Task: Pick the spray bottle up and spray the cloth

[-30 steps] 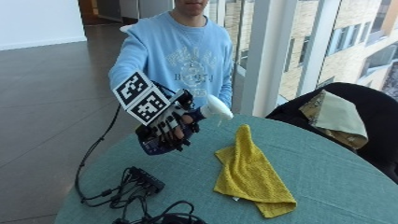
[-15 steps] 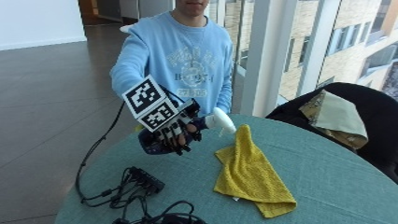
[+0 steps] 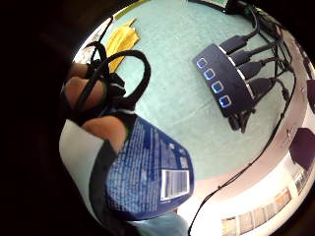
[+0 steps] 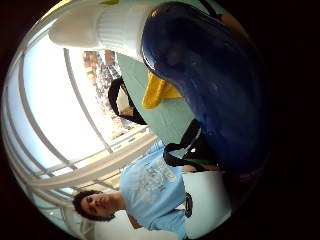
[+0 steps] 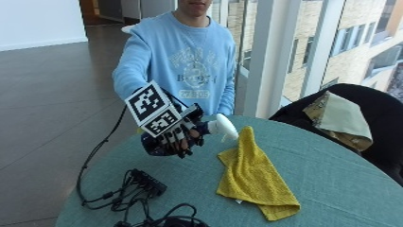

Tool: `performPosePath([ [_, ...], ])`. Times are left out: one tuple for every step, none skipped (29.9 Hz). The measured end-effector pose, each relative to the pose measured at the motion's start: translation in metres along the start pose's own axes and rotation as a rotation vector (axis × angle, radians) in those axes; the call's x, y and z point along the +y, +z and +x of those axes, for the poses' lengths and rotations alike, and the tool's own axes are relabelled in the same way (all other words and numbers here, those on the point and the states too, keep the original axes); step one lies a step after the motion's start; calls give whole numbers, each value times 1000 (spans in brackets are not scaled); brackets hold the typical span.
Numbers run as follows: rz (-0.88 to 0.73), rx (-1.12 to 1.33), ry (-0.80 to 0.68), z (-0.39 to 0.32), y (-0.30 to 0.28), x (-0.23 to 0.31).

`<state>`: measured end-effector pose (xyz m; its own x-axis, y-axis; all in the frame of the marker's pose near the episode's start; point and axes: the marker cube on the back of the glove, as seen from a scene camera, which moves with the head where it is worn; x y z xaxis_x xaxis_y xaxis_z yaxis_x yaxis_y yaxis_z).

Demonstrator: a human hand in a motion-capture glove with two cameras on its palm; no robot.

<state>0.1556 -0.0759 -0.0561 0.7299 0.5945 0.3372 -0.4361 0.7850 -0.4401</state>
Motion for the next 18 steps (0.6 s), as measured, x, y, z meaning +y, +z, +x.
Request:
performPosePath([
  [-2,2,1,0,0,0],
  [-3,4,2,0,0,0],
  [-5,6,3,-1,0,0],
  [-6,8,4,-1,-1,0],
  [-7,8,5,-1,-1,0],
  [-7,9,6,-1,0,0],
  [-8,11,6,-2,0,0],
  [-9,13,7,-2,0,0],
  [-10,15,9,-2,0,0],
  [-12,17,10,-2,0,1],
  [-13,18,11,-2,0,1],
  [-14,19,12,-3,0,1],
  [-14,20,13,-3,-1,1],
  [-14,21,13,-4,-1,1],
  [-14,23,13,-4,-1,1],
  [-14,25,12,-5,-1,1],
  [-16,29,11,-5,-1,0],
  [-17,32,11,-5,-1,0],
])
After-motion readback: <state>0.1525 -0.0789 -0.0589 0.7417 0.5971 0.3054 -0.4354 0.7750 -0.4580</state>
